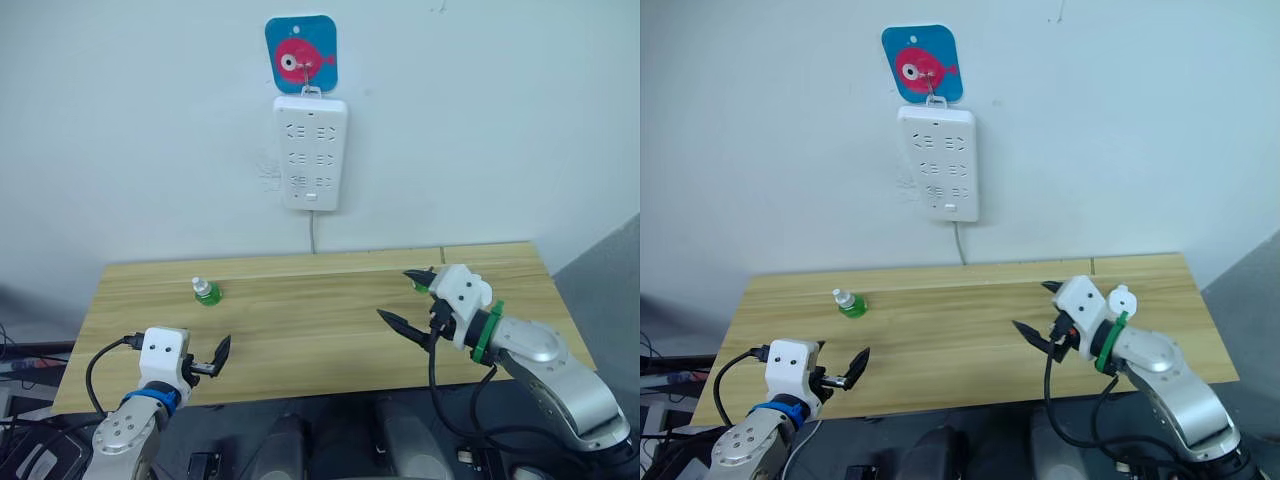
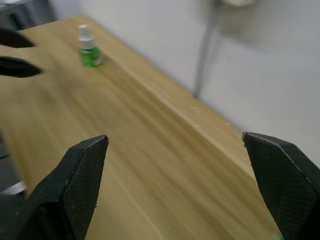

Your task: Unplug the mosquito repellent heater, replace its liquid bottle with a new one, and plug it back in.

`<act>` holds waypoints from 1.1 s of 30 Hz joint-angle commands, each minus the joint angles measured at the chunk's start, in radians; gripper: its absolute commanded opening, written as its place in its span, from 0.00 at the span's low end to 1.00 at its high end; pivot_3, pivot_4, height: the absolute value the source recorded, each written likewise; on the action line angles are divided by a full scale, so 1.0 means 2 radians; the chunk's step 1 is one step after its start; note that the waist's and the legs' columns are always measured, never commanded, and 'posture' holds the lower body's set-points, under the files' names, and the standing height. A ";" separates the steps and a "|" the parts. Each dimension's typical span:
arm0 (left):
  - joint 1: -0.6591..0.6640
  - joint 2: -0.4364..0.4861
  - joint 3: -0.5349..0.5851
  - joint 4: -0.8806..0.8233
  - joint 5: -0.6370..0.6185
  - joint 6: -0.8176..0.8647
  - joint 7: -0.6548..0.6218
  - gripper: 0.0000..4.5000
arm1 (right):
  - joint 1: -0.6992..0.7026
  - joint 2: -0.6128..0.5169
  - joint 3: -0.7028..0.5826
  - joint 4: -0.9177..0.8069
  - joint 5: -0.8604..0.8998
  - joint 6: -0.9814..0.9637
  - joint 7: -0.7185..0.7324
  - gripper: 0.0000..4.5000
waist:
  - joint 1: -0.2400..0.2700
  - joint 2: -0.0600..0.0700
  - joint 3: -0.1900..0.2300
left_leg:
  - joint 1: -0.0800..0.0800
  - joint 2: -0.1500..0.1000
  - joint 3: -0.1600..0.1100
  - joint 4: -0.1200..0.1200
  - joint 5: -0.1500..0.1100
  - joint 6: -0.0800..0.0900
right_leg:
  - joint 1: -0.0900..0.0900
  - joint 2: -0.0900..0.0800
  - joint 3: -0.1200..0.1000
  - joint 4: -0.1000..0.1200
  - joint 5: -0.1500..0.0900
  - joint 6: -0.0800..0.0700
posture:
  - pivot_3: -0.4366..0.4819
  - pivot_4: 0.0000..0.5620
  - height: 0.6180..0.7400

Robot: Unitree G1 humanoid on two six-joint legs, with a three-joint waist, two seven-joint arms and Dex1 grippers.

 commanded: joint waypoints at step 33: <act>-0.322 0.038 -0.033 0.539 0.056 -0.232 -0.041 0.52 | -0.056 -0.031 0.018 -0.122 0.052 0.184 0.010 1.00 | 0.006 -0.002 0.012 | -0.004 -0.001 -0.004 -0.001 0.000 0.000 | -0.002 -0.007 -0.014 -0.002 0.002 -0.004 | 0.35 0.55 0.92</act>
